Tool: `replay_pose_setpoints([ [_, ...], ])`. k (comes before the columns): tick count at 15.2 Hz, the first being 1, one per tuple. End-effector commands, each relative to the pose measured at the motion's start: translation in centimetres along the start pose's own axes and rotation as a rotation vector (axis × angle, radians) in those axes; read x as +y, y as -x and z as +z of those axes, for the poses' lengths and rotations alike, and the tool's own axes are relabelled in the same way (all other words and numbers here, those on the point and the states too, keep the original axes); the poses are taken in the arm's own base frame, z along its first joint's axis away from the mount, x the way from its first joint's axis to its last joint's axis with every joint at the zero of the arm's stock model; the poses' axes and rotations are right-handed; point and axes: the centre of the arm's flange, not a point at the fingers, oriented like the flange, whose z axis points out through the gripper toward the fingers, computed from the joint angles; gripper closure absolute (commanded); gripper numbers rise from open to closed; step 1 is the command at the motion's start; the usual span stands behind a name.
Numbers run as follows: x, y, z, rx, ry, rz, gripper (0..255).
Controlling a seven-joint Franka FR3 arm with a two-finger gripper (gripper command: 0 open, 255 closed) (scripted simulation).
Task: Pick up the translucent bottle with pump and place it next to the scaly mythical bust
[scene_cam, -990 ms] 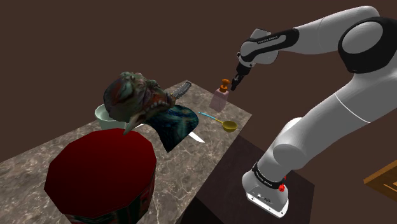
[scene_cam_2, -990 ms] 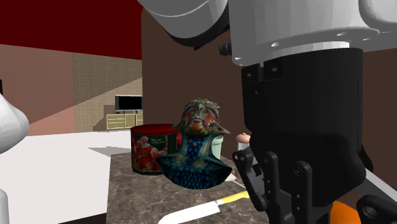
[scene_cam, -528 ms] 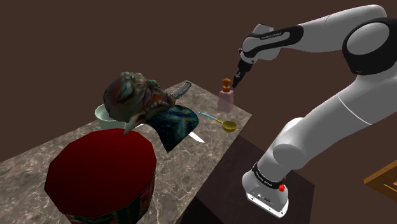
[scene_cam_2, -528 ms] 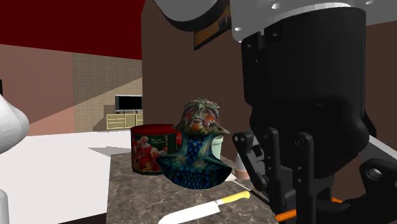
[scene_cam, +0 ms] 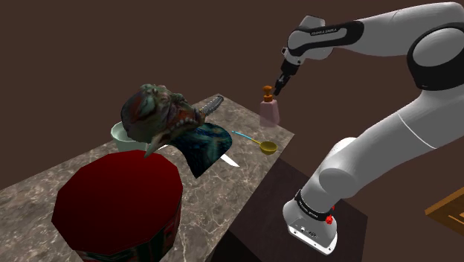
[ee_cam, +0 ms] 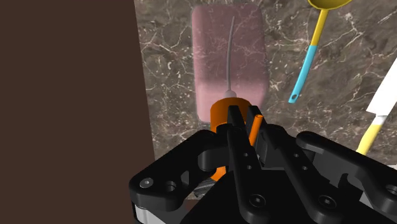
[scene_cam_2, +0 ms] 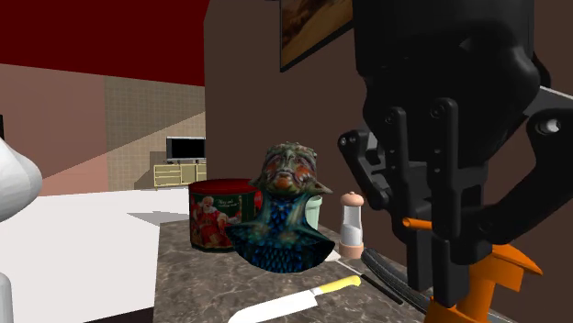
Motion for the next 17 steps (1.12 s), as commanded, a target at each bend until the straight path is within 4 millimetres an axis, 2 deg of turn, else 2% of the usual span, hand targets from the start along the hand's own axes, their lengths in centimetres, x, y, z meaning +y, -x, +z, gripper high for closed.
replay_pose_setpoints([
  [1, 0.0, 0.0, -1.0, 0.000, 0.000, 0.000, 255],
  [17, 0.0, -0.8, -9.4, 0.000, 0.000, 0.000, 255],
])
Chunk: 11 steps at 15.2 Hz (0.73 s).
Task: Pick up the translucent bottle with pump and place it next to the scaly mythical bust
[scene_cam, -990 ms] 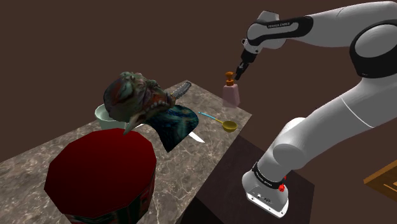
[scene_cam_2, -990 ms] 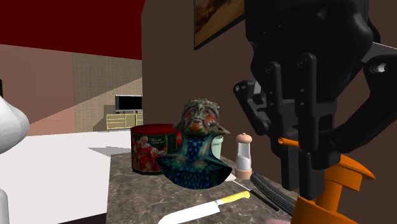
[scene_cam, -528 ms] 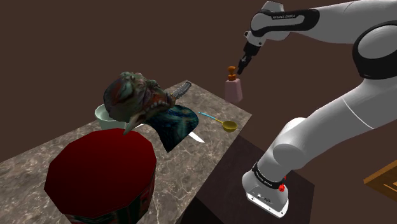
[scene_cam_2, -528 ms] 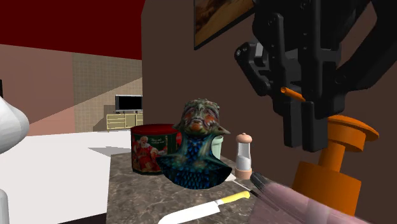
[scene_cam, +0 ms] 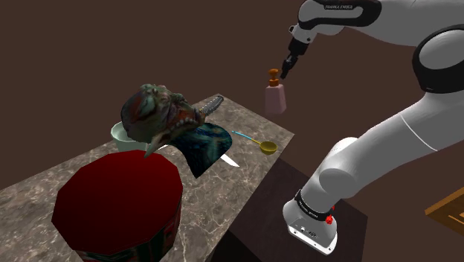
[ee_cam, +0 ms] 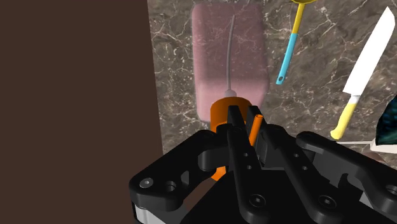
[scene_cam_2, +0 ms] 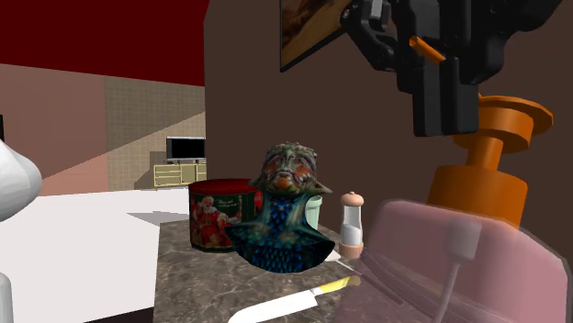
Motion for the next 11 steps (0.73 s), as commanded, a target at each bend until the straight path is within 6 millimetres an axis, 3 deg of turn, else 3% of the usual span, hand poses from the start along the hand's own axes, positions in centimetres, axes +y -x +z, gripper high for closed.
replay_pose_setpoints([
  [1, -0.1, 0.1, -1.0, 0.000, 0.000, 0.000, 255],
  [11, 0.0, -0.4, -6.3, 0.000, 0.000, 0.000, 255],
])
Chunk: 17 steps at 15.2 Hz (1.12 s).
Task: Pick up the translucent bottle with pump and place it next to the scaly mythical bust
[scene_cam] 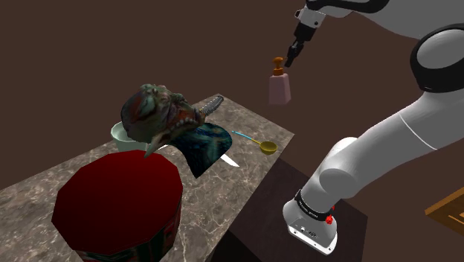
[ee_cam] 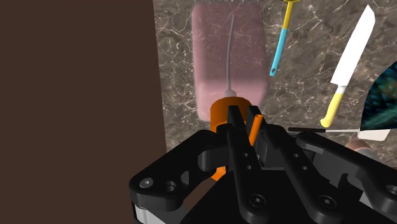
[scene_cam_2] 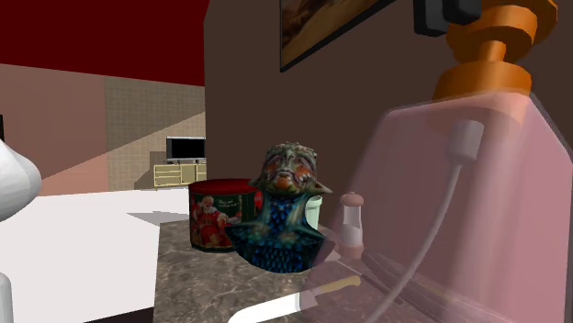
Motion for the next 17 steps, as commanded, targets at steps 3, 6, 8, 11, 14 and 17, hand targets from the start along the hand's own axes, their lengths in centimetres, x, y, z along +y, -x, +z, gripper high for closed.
replay_pose_setpoints([
  [3, 0.0, -0.2, -2.1, 0.000, 0.000, 0.000, 255],
  [6, 0.0, -0.4, -3.6, 0.000, 0.000, 0.000, 255],
  [8, 0.0, -0.5, -4.7, 0.000, 0.000, 0.000, 255],
  [11, 0.1, -0.6, -6.3, 0.000, 0.000, 0.000, 255],
  [14, 0.1, -0.8, -7.8, 0.000, 0.000, 0.000, 255],
  [17, 0.1, -0.9, -9.4, 0.000, 0.000, 0.000, 255],
])
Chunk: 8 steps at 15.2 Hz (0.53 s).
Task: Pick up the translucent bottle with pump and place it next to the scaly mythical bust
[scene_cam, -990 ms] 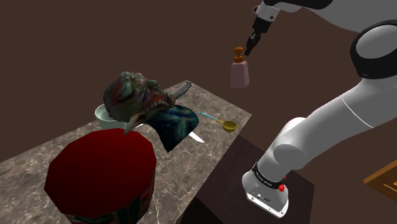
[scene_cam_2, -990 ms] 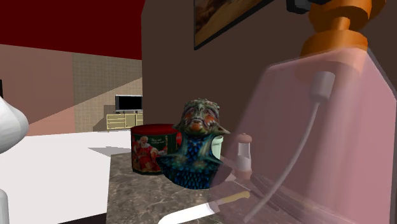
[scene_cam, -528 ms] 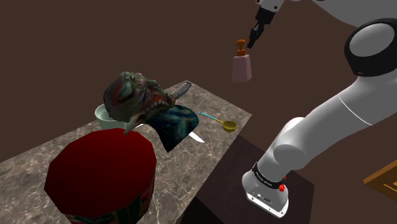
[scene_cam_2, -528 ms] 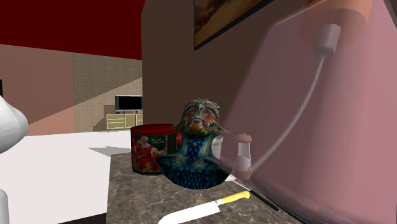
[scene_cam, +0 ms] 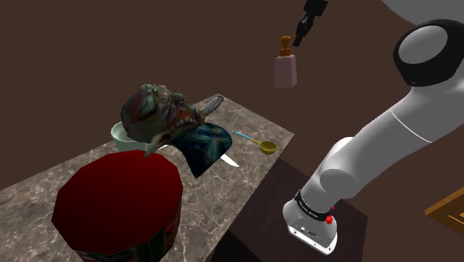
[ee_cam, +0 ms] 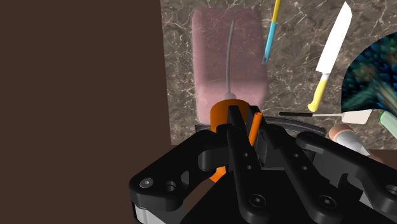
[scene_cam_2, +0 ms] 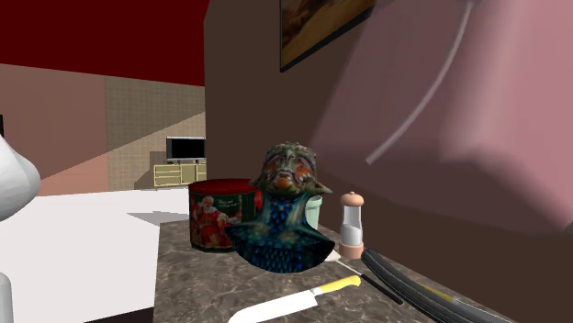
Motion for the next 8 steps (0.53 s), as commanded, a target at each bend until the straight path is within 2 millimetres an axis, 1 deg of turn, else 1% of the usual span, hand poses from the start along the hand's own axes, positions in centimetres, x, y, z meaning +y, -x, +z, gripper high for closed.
replay_pose_setpoints([
  [1, 0.0, -0.1, -1.0, 0.000, 0.000, 0.000, 255],
  [8, 0.0, -0.5, -4.7, 0.000, 0.000, 0.000, 255],
])
